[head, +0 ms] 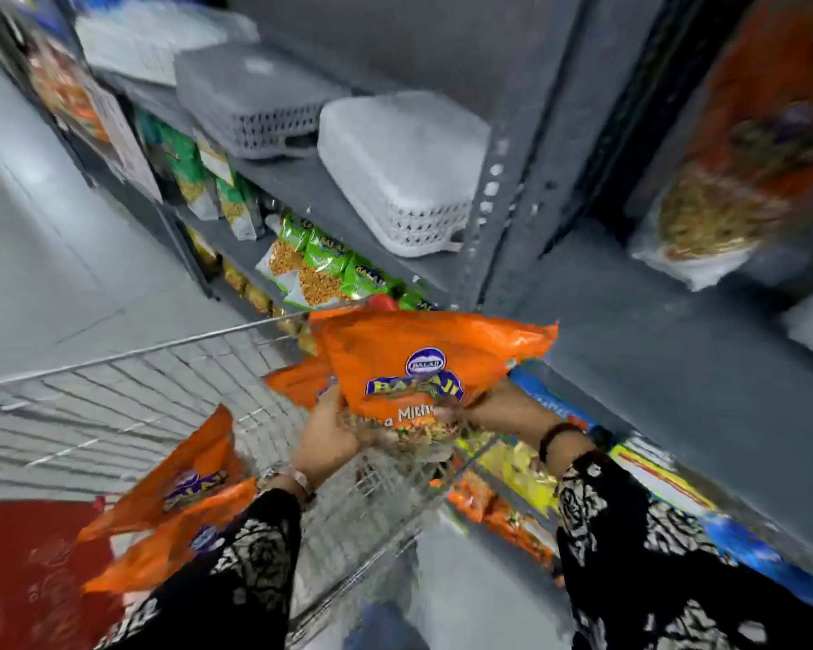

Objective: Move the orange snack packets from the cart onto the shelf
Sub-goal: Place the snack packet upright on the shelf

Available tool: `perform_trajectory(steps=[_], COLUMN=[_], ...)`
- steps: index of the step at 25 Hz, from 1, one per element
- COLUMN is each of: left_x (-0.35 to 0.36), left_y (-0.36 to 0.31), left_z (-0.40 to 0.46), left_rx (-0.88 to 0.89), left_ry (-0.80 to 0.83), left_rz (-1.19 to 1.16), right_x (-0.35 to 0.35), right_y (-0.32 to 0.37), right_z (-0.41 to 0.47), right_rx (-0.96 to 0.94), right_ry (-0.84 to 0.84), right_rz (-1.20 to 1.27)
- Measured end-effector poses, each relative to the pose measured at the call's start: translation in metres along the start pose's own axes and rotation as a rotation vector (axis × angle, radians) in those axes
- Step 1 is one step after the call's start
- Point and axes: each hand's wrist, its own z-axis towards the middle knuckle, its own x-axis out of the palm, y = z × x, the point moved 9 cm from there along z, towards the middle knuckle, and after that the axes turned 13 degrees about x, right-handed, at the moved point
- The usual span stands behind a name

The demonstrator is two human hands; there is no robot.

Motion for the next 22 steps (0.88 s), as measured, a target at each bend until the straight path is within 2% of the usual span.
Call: perform_trajectory(steps=[4,8,12,15,22], left_x=[0.047,0.113,0.18,0.22,0.268], left_y=[-0.096,-0.178,-0.233,-0.24,-0.219], left_z=[0.007,0.022,0.055,0.091,0.186], left_rx=[0.164,0.342,0.404,0.381,0.34], left_ry=[0.155,0.277,0.328,0.4,0.472], left_rz=[-0.069,-0.089,-0.156,-0.186,-0.236], right_x=[-0.075,-0.162,-0.224,-0.25,-0.302], right_y=[0.012,-0.017,-0.057,-0.071,-0.094], right_z=[-0.09,-0.164,-0.2,-0.19,-0.104], right_rx=[-0.057,-0.082,-0.06,-0.045,0.029], right_ry=[-0.12,-0.351,-0.651,-0.783,-0.819], right_rz=[0.039,0.132,0.205,0.274,0.392])
